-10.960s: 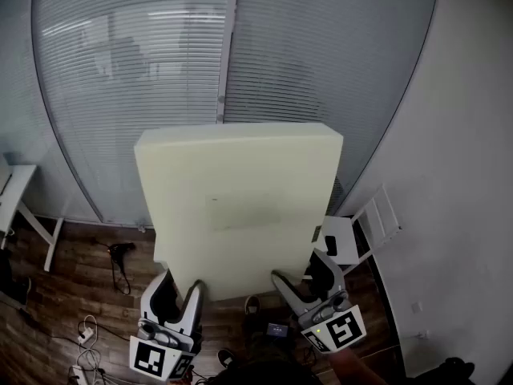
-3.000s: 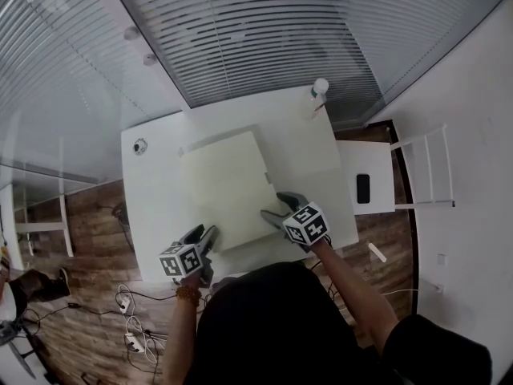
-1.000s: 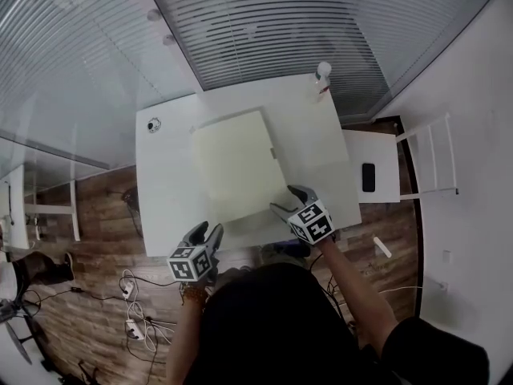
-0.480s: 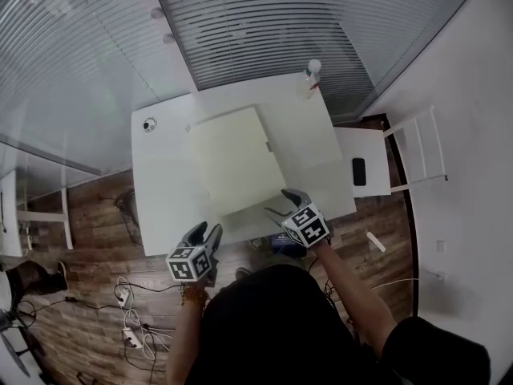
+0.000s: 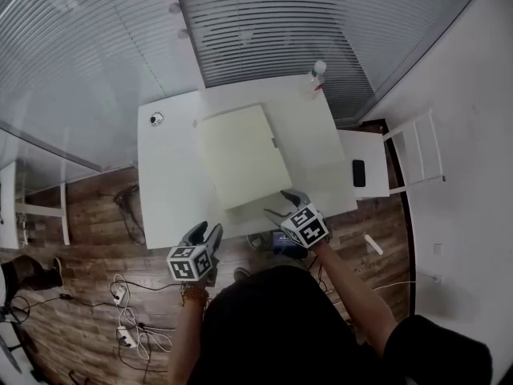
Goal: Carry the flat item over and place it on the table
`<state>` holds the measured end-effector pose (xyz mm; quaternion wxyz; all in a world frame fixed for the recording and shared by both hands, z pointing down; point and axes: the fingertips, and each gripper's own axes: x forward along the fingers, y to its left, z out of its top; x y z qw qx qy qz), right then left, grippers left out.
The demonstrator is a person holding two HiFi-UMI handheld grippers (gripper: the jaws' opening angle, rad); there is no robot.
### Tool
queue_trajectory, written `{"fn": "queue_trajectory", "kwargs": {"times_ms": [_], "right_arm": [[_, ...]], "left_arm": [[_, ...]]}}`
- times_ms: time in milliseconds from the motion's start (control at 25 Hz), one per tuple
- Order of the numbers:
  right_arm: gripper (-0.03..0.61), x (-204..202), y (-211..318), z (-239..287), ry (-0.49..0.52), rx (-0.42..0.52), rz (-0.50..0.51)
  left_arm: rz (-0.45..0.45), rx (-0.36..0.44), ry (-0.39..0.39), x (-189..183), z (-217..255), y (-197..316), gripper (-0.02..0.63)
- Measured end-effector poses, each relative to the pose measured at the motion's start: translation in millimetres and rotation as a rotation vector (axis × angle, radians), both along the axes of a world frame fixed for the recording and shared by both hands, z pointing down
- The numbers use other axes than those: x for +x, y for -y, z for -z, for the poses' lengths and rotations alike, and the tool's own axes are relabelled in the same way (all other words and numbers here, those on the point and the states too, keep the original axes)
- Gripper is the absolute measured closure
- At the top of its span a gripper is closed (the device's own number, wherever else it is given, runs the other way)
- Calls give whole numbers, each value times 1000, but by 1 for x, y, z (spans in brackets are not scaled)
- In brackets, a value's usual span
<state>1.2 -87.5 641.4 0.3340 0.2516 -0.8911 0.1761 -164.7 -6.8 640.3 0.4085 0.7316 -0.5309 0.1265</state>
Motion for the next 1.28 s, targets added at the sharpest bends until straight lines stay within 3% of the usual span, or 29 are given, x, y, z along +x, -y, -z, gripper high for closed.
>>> {"fn": "queue_trajectory", "kwargs": {"times_ms": [920,1280], "right_arm": [[272,4,-57,20,37,-4,-34],[272,9,-63,33,57,21,-39]], "left_arm": [[-48,17,16,22,14,-61,428],[-56,80,58,28,38,-54,428]]}}
